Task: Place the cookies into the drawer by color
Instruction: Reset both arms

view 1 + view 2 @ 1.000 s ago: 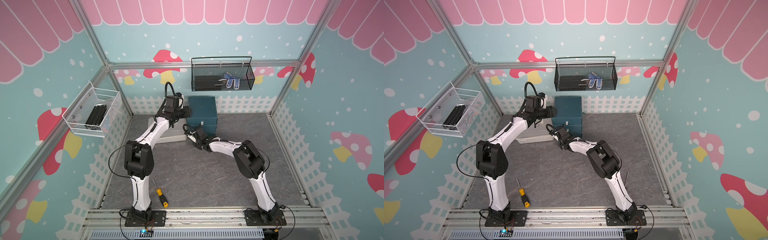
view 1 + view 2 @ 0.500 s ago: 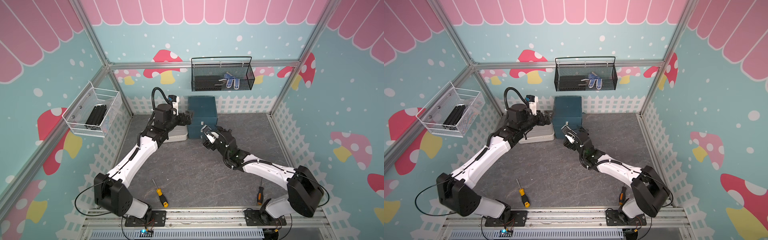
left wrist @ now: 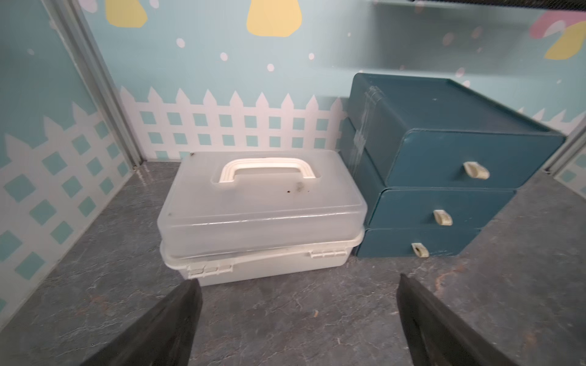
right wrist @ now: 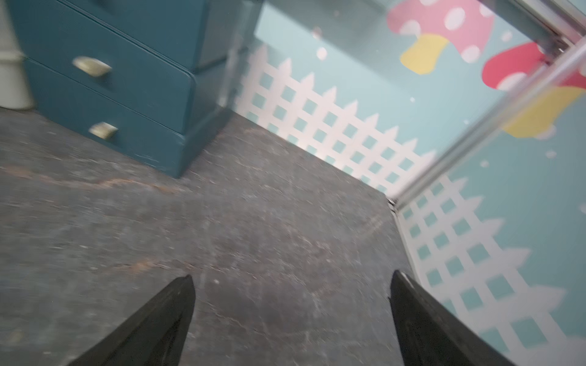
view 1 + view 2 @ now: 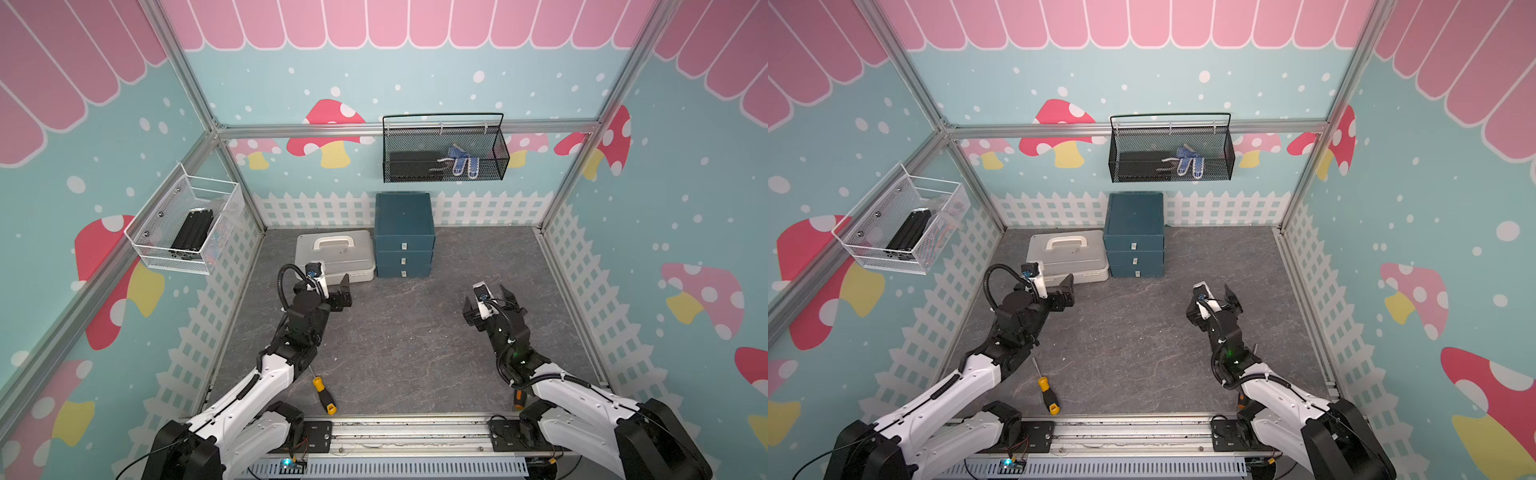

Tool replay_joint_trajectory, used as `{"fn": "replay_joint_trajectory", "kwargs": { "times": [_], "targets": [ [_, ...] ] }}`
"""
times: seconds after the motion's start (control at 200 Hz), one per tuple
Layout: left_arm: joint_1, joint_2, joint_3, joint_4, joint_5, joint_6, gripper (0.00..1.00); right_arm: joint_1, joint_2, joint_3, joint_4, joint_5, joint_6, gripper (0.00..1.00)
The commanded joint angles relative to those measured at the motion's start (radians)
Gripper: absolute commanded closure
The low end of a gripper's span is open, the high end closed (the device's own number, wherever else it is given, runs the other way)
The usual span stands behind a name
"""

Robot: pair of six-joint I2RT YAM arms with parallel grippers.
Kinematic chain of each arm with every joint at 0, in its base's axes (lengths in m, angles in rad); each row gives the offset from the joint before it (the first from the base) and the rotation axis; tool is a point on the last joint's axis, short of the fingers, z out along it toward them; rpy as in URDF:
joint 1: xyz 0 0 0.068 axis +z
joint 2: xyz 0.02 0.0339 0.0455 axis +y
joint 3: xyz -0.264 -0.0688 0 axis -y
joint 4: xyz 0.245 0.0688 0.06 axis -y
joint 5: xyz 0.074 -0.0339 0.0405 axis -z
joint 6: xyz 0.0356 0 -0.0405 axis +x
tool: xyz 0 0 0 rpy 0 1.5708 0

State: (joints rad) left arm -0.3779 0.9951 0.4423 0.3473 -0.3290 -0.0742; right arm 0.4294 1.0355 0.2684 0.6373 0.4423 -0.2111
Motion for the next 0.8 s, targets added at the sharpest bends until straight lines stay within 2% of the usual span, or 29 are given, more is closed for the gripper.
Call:
{"fn": "replay_joint_trajectory", "kwargs": {
  "times": [0.0, 0.05, 0.105, 0.175, 0.245, 0.295, 0.315, 0.38, 0.455, 0.54, 0.575, 0.625, 0.68, 0.735, 0.796],
  "targets": [
    [0.021, 0.057, -0.119, 0.232, -0.054, 0.135, 0.01, -0.120, 0.025, -0.050, 0.122, -0.016, 0.014, 0.01],
    [0.033, 0.096, -0.135, 0.272, -0.088, 0.143, 0.01, -0.195, 0.061, -0.084, 0.164, -0.115, 0.074, 0.01],
    [0.073, 0.138, -0.135, 0.296, -0.067, 0.128, 0.01, -0.245, 0.128, -0.098, 0.220, -0.158, 0.115, 0.01],
    [0.137, 0.218, -0.171, 0.440, -0.009, 0.095, 0.01, -0.264, 0.204, -0.129, 0.385, -0.174, 0.113, 0.04],
    [0.195, 0.311, -0.151, 0.486, 0.004, 0.097, 0.01, -0.271, 0.254, -0.118, 0.424, -0.185, 0.113, 0.04],
    [0.200, 0.321, -0.116, 0.426, 0.004, 0.104, 0.01, -0.285, 0.307, -0.105, 0.454, -0.201, 0.126, 0.03],
    [0.208, 0.325, -0.107, 0.420, 0.037, 0.106, 0.01, -0.289, 0.333, -0.102, 0.475, -0.204, 0.130, 0.03],
    [0.226, 0.383, -0.110, 0.514, 0.058, 0.130, 0.01, -0.300, 0.424, -0.091, 0.552, -0.191, 0.137, 0.02],
    [0.262, 0.463, -0.096, 0.544, 0.074, 0.091, 0.01, -0.316, 0.512, -0.052, 0.576, -0.187, 0.146, 0.01],
    [0.283, 0.546, -0.095, 0.631, 0.074, 0.076, 0.01, -0.336, 0.473, 0.023, 0.377, -0.185, 0.189, 0.01],
    [0.290, 0.548, -0.067, 0.589, 0.066, 0.065, 0.01, -0.352, 0.489, 0.041, 0.380, -0.207, 0.198, 0.01],
    [0.324, 0.528, -0.035, 0.482, 0.122, 0.035, 0.01, -0.365, 0.485, 0.051, 0.346, -0.212, 0.213, 0.01],
    [0.344, 0.547, -0.037, 0.519, 0.147, 0.026, 0.01, -0.381, 0.481, 0.067, 0.316, -0.223, 0.229, 0.01],
    [0.347, 0.532, -0.027, 0.468, 0.151, 0.021, 0.01, -0.383, 0.486, 0.067, 0.322, -0.226, 0.231, 0.01],
    [0.346, 0.545, -0.037, 0.516, 0.149, 0.025, 0.01, -0.383, 0.482, 0.065, 0.319, -0.225, 0.231, 0.01]
  ]
}}
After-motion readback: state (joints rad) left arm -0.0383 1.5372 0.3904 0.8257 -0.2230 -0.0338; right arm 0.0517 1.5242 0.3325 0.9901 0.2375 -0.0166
